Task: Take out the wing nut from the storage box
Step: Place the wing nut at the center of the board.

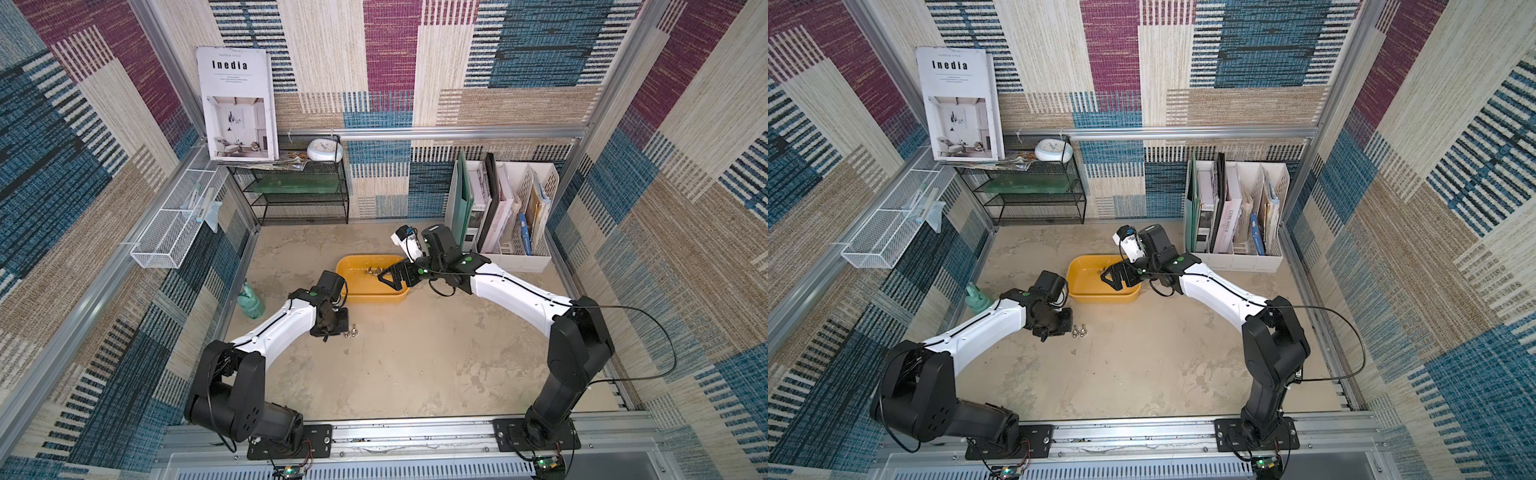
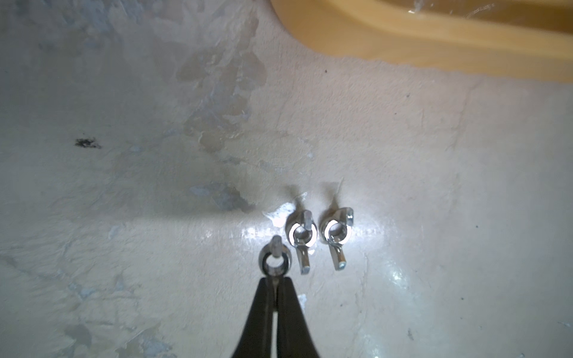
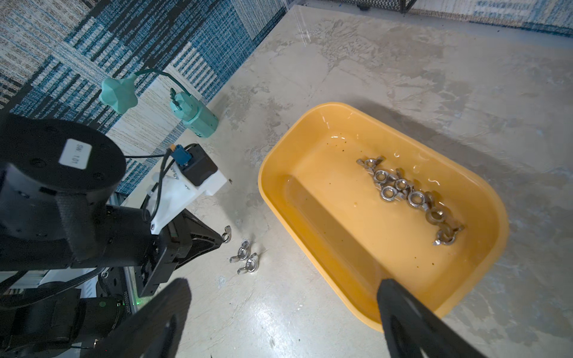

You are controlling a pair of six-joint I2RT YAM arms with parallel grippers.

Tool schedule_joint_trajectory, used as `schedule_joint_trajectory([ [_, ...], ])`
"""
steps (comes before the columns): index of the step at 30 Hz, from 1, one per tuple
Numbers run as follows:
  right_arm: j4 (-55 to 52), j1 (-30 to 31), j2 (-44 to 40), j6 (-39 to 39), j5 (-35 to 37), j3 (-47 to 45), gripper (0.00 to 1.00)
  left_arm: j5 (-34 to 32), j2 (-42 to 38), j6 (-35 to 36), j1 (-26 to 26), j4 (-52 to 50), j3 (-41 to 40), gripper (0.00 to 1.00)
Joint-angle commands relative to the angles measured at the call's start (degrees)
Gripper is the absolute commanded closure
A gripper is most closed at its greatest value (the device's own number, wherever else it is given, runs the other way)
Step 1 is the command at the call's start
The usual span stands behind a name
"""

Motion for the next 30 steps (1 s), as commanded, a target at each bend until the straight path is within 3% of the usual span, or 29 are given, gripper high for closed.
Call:
schedule_joint_trajectory([
  [1, 1.7, 0.0, -0.9, 0.1, 0.7, -0.4, 0.01, -1.0, 1.0, -0.2, -0.1, -0.6, 0.5, 1.00],
  [25, 1.5, 0.1, -0.4, -0.5, 1.4, -0.4, 0.01, 0.4, 7.4, 0.6, 0.0, 0.3, 1.2, 1.00],
  [30, 1.4, 0.1, -0.2, -0.6, 1.5, -0.2, 0.01, 0.4, 7.5, 0.5, -0.2, 0.1, 1.3, 0.86],
])
